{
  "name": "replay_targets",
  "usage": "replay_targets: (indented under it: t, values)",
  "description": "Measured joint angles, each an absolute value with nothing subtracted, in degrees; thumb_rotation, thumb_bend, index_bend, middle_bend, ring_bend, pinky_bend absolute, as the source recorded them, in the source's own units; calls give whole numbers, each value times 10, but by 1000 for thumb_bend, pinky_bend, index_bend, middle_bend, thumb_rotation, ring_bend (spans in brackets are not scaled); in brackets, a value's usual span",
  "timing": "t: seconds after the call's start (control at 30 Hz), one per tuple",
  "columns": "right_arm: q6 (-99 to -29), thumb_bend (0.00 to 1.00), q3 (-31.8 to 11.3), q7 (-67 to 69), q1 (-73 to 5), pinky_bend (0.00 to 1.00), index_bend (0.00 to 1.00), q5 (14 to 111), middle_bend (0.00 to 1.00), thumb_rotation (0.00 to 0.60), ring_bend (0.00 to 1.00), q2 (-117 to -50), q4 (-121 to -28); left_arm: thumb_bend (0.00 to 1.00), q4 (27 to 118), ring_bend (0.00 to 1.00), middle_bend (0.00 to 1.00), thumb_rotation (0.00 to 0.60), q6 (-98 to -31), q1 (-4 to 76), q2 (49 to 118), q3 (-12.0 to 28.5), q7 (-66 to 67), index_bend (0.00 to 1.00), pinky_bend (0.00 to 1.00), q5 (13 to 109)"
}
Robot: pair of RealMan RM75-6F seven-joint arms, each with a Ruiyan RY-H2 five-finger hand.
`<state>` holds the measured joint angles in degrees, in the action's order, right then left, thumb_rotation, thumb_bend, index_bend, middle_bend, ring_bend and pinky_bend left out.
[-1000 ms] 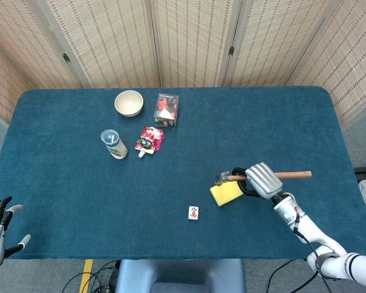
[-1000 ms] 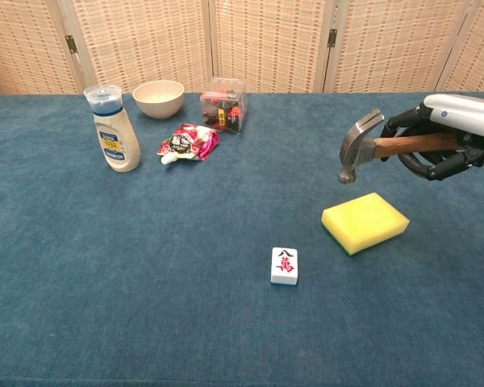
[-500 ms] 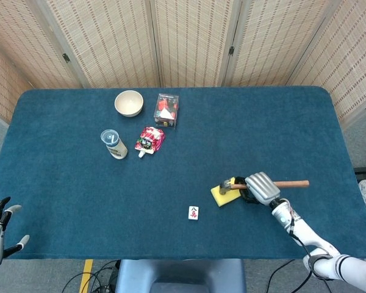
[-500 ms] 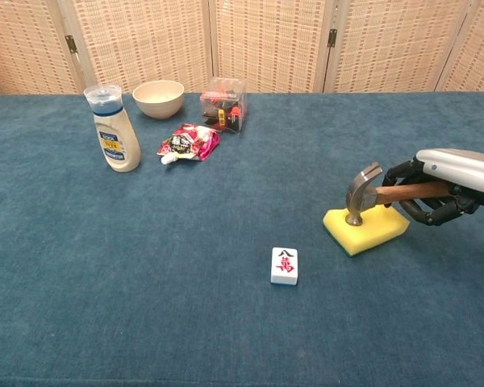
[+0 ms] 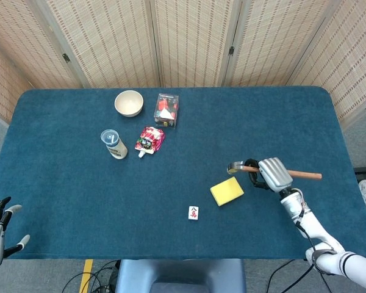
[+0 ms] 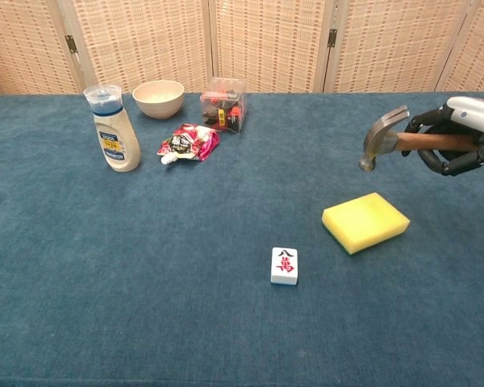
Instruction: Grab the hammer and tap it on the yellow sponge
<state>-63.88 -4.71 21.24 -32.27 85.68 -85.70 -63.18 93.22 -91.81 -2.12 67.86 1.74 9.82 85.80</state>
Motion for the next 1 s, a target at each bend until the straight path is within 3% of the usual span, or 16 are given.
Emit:
replay_targets:
  t: [0.13, 0.3, 0.57, 0.63, 0.77, 1.0]
  values:
    - [-630, 710, -60, 221, -329, 827, 866, 841, 831, 600, 735, -880, -595, 201, 935, 116, 134, 600, -917, -20, 680, 17, 102, 276, 214, 860]
    - [-590, 606, -74, 235, -346, 752, 806, 817, 701, 600, 629, -924, -527, 201, 939, 116, 134, 600, -918, -20, 677, 18, 106, 276, 214, 859]
    - [-527, 347, -87, 303, -376, 341, 110, 798, 245, 600, 220, -973, -448, 201, 945, 116, 134, 600, -917, -20, 675, 19, 112, 276, 214, 857]
    - [-526, 323, -89, 316, -380, 296, 27, 799, 175, 600, 168, -979, -432, 200, 945, 116, 134, 600, -917, -20, 674, 19, 113, 276, 214, 856]
    - [-528, 316, -91, 339, -379, 274, 0, 798, 95, 600, 118, -976, -424, 201, 946, 116, 134, 600, -914, -19, 674, 19, 112, 276, 214, 854]
    - [-568, 319, -87, 349, -349, 260, 0, 805, 86, 600, 106, -922, -460, 201, 944, 116, 134, 600, -911, -14, 679, 20, 111, 276, 214, 859]
